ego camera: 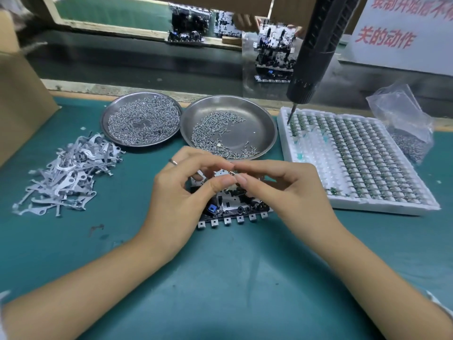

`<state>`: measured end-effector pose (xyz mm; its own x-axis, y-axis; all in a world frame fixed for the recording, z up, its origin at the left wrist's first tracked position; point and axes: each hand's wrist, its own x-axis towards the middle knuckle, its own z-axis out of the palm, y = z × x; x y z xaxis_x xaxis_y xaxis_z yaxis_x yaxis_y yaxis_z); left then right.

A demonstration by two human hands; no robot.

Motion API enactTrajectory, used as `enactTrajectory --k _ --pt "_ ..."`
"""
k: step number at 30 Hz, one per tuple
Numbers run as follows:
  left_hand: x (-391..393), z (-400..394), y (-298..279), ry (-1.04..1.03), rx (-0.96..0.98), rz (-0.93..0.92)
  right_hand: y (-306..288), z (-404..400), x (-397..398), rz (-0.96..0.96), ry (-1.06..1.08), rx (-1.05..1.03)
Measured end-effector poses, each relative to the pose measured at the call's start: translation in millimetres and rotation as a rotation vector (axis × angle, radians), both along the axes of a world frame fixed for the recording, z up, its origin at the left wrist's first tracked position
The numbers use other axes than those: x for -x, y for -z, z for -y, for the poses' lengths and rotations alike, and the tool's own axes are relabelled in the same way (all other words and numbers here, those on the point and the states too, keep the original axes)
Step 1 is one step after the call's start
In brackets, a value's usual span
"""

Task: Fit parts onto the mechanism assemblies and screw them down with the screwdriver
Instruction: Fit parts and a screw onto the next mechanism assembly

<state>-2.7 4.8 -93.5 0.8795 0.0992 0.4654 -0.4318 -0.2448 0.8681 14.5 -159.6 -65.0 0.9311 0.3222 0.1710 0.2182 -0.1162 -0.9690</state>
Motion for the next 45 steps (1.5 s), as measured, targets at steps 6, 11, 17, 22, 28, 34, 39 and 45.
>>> enactTrajectory --k 6,11,17,22,28,34,39,45 --pt "1 -1 -1 -0.003 -0.009 -0.007 1 0 2 0.116 0.025 0.058" --pt "3 -6 -6 0.008 -0.181 -0.004 4 4 0 0.259 0.013 0.164" --pt "6 -16 -15 0.027 -0.172 -0.002 14 8 -3 0.418 -0.078 0.347" --pt "12 -18 -6 -0.015 -0.118 -0.106 22 7 -3 0.629 -0.092 0.459" --pt "14 -17 -5 -0.005 -0.184 -0.073 24 7 -5 0.735 -0.095 0.506" --pt "17 -15 -5 0.002 -0.321 -0.045 24 7 -5 0.747 -0.146 0.535" --pt "20 -14 -1 0.092 -0.570 -0.018 20 12 -5 0.508 -0.194 0.470" --pt "20 -12 0 0.050 -0.649 -0.012 16 10 -6 0.397 -0.202 0.420"
